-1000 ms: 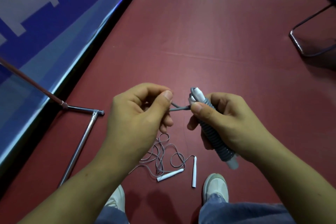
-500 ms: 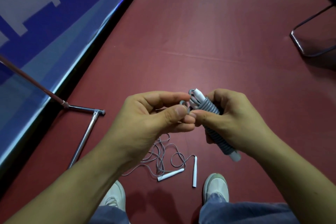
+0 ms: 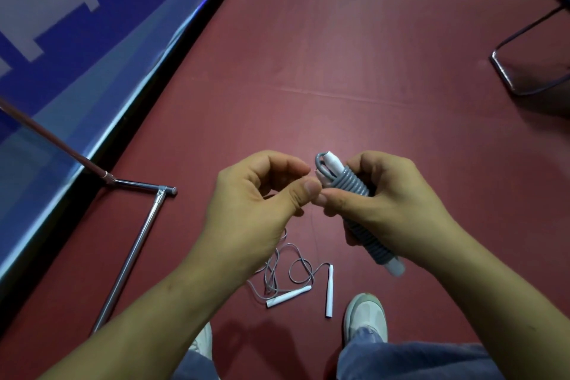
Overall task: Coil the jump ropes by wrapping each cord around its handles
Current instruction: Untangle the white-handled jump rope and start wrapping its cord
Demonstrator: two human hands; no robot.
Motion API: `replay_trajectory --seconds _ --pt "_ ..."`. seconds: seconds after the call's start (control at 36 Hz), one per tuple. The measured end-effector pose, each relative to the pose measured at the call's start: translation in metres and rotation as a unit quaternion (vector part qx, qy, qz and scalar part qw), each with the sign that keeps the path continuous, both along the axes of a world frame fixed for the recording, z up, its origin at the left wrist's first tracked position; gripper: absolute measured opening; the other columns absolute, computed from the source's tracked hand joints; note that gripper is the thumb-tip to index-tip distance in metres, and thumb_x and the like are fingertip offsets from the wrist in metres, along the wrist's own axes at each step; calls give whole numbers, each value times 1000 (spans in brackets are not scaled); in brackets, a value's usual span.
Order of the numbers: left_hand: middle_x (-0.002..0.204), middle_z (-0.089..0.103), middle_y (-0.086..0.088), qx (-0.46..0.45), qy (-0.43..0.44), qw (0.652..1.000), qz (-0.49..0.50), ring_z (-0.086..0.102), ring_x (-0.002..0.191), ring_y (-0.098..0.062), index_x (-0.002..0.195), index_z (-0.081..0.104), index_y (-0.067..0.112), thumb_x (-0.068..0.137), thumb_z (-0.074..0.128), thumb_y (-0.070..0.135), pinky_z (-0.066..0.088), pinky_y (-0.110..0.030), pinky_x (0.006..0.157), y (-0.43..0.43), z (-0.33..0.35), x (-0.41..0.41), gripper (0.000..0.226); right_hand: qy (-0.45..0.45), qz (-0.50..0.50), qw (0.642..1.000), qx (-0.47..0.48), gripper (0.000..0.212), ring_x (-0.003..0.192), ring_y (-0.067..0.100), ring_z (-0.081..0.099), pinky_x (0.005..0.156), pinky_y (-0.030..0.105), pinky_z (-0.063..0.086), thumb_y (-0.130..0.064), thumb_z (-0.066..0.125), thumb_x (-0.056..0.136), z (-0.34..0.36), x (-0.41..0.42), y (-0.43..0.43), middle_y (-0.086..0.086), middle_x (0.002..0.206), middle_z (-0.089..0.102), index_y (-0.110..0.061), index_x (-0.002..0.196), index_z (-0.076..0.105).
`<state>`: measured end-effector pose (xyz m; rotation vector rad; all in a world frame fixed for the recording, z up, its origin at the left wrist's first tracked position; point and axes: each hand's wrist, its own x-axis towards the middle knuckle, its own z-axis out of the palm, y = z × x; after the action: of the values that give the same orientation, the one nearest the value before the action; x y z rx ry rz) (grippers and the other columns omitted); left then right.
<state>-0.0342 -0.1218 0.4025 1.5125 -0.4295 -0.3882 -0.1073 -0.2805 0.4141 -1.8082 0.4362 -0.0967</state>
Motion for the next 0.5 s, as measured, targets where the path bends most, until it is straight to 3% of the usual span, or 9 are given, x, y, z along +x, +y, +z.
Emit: replay_trajectory --seconds 0.06,0.11,0.19,0.33,0.39,0.5 --pt "76 74 -10 4 -1 1000 8 69 68 -26 85 73 13 70 81 24 58 -29 65 2 -1 0 20 -1 -1 1000 3 45 45 29 61 43 40 54 -29 85 68 3 0 -1 13 72 72 0 92 61" --pt "77 75 -9 8 -7 1000 15 69 70 -21 83 73 14 67 81 27 58 -27 67 1 -2 0 22 -2 6 1000 -4 45 46 29 61 43 40 54 -30 85 68 5 0 -1 14 72 72 -1 92 61" --pt "77 74 -9 -13 11 1000 25 69 69 -15 85 71 11 63 82 22 56 -25 67 -1 -2 2 27 -4 24 999 -22 39 45 29 61 42 40 53 -22 87 73 2 -1 0 16 71 70 -1 92 60" --pt "67 71 -11 -26 8 1000 15 67 58 -17 80 68 7 66 83 12 56 -26 58 -1 2 4 21 6 35 998 -59 45 44 25 62 40 38 51 -26 91 67 0 0 2 0 57 65 -4 90 60" --pt "64 71 -12 -6 -10 1000 14 66 56 -20 74 69 6 68 85 8 55 -28 56 0 2 6 18 9 34 997 -66 48 44 25 63 40 35 51 -31 92 64 0 0 3 0 57 65 -5 88 60" --pt "63 72 -9 10 -45 998 35 65 56 -18 69 71 6 68 89 6 55 -31 54 -2 2 5 18 15 36 995 -89 54 45 31 64 41 45 51 -50 87 59 -1 2 7 9 65 69 -10 83 60"
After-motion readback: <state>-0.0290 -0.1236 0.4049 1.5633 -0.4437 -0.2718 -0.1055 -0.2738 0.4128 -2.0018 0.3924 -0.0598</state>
